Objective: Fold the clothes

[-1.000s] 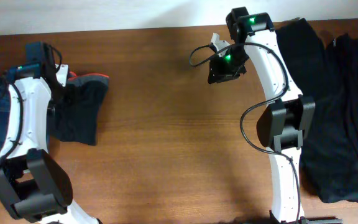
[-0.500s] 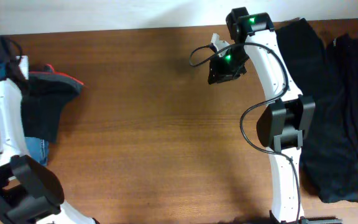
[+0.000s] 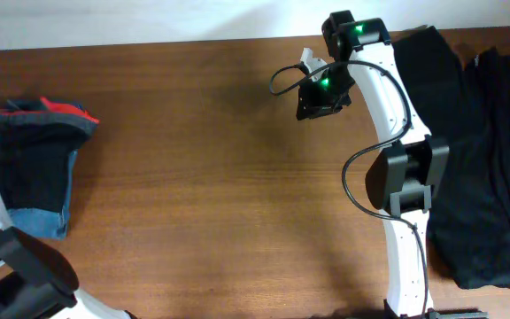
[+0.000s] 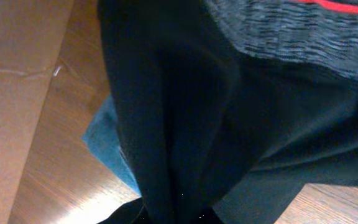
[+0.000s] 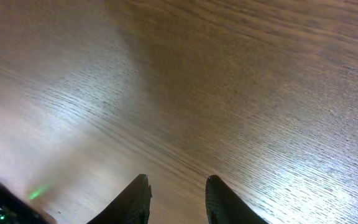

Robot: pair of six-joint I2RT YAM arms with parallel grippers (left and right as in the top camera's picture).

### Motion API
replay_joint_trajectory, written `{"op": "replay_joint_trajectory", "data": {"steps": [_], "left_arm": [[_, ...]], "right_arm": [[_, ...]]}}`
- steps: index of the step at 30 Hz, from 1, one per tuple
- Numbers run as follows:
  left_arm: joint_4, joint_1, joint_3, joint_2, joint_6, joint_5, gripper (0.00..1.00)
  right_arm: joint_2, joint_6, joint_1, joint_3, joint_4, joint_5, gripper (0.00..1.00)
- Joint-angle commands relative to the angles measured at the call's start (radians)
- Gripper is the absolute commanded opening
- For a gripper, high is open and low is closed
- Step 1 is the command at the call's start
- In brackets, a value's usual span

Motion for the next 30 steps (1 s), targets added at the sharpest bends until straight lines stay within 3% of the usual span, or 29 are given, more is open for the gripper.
{"op": "replay_joint_trajectory", "data": {"steps": [1, 10, 11, 12, 13, 14, 15, 16, 20, 27, 29, 30], "left_arm": [[0.010, 0.021, 0.016, -0.033, 0.007, 0.012, 0.00], [0.021, 0.027, 0.016, -0.032, 0.008, 0.011, 0.02], [0.020, 0.027, 0.016, -0.032, 0.007, 0.012, 0.11], [0.021, 0.027, 0.016, -0.032, 0.008, 0.011, 0.42], [0.021, 0.027, 0.016, -0.032, 0.007, 0.009, 0.56], [0.021, 0.027, 0.016, -0.032, 0.007, 0.002, 0.84], [0.021, 0.027, 0.016, -0.032, 0.001, -0.003, 0.95], [0.021, 0.027, 0.016, -0.032, -0.016, -0.016, 0.99], [0.021, 0.044, 0.016, -0.032, -0.080, -0.079, 0.99], [0.016, 0.053, 0.016, -0.032, -0.083, -0.040, 0.99], [-0.014, 0.053, 0.016, -0.032, -0.082, 0.072, 0.92], [-0.022, 0.053, 0.016, -0.032, -0.082, 0.104, 0.80]], "right_arm": [[-0.022, -0.011, 0.005, 0.010, -0.002, 0.001, 0.34], [-0.022, -0.011, 0.005, 0.010, -0.008, 0.002, 0.34], [-0.022, -0.011, 0.005, 0.010, -0.008, 0.001, 0.34], [-0.022, -0.011, 0.005, 0.010, -0.009, 0.002, 0.34], [-0.022, -0.011, 0.005, 0.010, -0.010, 0.001, 0.34], [-0.022, -0.011, 0.005, 0.010, -0.012, 0.002, 0.34], [-0.022, -0.011, 0.005, 0.010, -0.013, 0.002, 0.34], [-0.022, -0.011, 0.005, 0.010, -0.013, 0.002, 0.34], [-0.022, -0.011, 0.005, 0.010, -0.015, 0.002, 0.34], [-0.022, -0.011, 0.005, 0.010, -0.015, 0.002, 0.34], [-0.022, -0.011, 0.005, 0.010, -0.015, 0.002, 0.34], [-0.022, -0.011, 0.005, 0.010, -0.015, 0.002, 0.34]]}}
